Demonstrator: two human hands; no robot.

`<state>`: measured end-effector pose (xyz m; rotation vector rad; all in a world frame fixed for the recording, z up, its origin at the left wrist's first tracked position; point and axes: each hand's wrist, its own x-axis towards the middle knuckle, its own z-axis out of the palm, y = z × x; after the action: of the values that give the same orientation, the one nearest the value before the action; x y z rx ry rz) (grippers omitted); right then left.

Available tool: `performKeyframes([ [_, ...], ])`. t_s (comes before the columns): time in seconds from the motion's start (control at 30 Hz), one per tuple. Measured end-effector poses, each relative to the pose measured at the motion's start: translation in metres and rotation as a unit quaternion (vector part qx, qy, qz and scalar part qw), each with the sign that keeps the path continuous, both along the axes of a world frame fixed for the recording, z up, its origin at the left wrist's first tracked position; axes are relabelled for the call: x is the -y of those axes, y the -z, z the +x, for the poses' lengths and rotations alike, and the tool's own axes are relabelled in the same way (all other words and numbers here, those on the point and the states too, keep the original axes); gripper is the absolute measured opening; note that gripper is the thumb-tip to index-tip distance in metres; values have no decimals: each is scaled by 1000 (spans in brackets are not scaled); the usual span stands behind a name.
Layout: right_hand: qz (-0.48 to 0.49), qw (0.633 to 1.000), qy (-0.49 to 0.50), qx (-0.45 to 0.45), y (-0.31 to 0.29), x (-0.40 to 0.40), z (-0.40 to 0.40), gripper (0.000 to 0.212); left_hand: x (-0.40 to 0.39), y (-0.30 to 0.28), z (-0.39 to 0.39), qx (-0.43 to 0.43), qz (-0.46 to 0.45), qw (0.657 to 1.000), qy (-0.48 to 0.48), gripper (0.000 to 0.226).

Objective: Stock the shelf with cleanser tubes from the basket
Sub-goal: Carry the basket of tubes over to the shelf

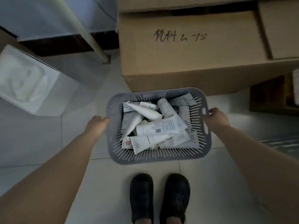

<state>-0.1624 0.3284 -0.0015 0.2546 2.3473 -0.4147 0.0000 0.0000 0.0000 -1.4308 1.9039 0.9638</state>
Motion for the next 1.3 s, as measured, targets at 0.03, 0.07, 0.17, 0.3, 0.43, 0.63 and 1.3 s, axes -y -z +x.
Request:
performKeyframes([
  [0.03, -1, 1000, 12, 13, 7, 1, 0, 46, 1, 10, 1, -17, 19, 999, -30, 37],
  [0.07, -2, 999, 37, 20, 15, 1, -1, 45, 2, 15, 2, -30, 46, 996, -64, 35],
  [0.17, -105, 976, 187, 46, 37, 0, 2, 49, -3, 31, 5, -66, 127, 973, -179, 36],
  [0.3, -228, 910, 336, 84, 43, -7, 4, 55, -10, 41, 5, -84, 161, 950, -254, 51],
  [0.43, -249, 886, 373, 115, 47, -10, 5, 63, -18, 42, 10, -85, 155, 941, -289, 65],
  [0.63, -185, 899, 383, 106, 7, -20, 21, 67, -23, -6, 17, -63, 146, 944, -288, 65],
  [1.3, -214, 862, 455, 67, -389, -81, 45, 70, -61, -419, -20, -102, 80, 980, -151, 68],
])
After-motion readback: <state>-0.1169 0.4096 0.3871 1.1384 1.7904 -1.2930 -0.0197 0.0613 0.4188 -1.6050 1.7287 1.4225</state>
